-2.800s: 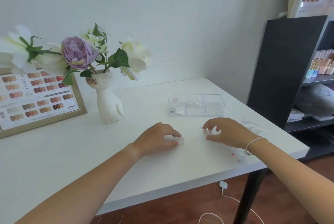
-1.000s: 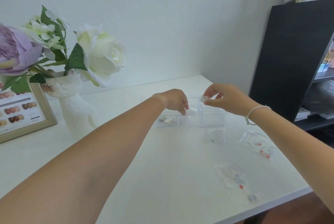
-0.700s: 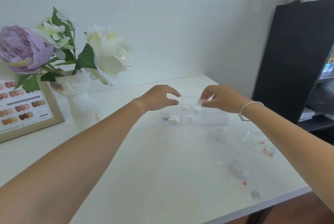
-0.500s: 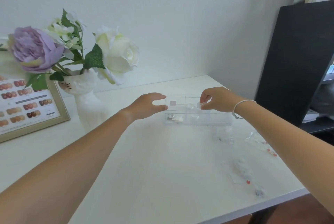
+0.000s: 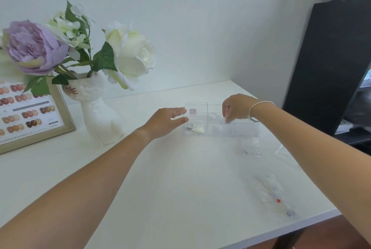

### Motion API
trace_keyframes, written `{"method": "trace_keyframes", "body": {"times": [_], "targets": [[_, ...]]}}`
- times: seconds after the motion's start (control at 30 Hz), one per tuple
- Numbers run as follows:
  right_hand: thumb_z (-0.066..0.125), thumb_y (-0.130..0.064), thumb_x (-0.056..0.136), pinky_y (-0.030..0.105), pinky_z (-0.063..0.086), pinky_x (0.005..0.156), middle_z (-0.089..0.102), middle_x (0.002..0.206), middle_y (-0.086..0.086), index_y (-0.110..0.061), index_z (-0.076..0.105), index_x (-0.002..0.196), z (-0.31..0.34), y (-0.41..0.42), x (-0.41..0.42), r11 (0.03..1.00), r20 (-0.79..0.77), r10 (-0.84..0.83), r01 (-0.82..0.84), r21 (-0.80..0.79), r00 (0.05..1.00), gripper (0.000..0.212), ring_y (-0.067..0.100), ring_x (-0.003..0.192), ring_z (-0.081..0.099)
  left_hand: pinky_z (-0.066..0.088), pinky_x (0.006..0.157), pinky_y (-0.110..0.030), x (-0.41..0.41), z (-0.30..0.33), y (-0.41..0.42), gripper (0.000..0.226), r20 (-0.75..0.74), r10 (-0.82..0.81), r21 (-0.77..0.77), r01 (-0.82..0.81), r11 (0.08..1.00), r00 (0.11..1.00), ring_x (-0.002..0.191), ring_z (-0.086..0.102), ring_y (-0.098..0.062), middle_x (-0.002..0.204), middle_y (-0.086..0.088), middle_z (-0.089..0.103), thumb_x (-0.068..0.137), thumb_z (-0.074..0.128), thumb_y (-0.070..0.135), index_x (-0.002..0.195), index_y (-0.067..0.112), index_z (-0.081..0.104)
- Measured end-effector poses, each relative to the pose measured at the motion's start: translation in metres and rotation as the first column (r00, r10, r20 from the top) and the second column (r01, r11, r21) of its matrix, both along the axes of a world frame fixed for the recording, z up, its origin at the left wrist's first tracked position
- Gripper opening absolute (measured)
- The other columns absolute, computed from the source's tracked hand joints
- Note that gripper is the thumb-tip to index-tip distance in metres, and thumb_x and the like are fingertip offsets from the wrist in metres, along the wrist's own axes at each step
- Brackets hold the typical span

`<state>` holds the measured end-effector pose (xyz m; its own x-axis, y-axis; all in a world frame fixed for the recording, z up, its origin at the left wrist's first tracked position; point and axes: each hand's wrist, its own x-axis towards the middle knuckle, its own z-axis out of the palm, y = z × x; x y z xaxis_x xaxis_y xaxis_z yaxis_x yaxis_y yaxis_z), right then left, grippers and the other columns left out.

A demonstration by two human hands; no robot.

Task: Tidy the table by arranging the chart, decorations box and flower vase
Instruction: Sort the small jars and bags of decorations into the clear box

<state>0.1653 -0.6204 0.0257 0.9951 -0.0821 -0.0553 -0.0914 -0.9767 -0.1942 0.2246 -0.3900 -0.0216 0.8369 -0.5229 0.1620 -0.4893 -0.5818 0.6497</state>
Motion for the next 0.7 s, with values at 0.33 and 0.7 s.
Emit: {"method": "trace_keyframes", "body": {"times": [0.33,0.7], "targets": [[0.069,-0.019,0.076,0.025,0.04,0.065,0.062,0.094,0.003,-0.015,0.066,0.083,-0.001,0.002,0.008,0.999,-0.06,0.01,-0.013,-0.044,0.998,0.008,0.023,0.088,0.057,0.029,0.095,-0.016,0.0,-0.002,0.001,0.046,0.01,-0.005,0.002,0.005,1.0,1.0,0.123,0.048,-0.01,0.142,0.01,0.047,0.089,0.057,0.037,0.131,0.021,0.051],[0.055,-0.019,0.083,0.029,0.037,0.082,0.067,0.098,-0.007,-0.023,0.068,0.083,-0.007,-0.006,-0.01,0.999,0.23,0.025,-0.031,0.024,0.973,0.014,0.016,0.094,0.057,0.031,0.098,-0.016,0.001,0.001,0.001,0.047,-0.006,-0.009,0.035,0.009,0.999,1.0,0.126,0.048,-0.013,0.142,0.007,0.047,0.088,0.058,0.037,0.132,0.02,0.051]]}}
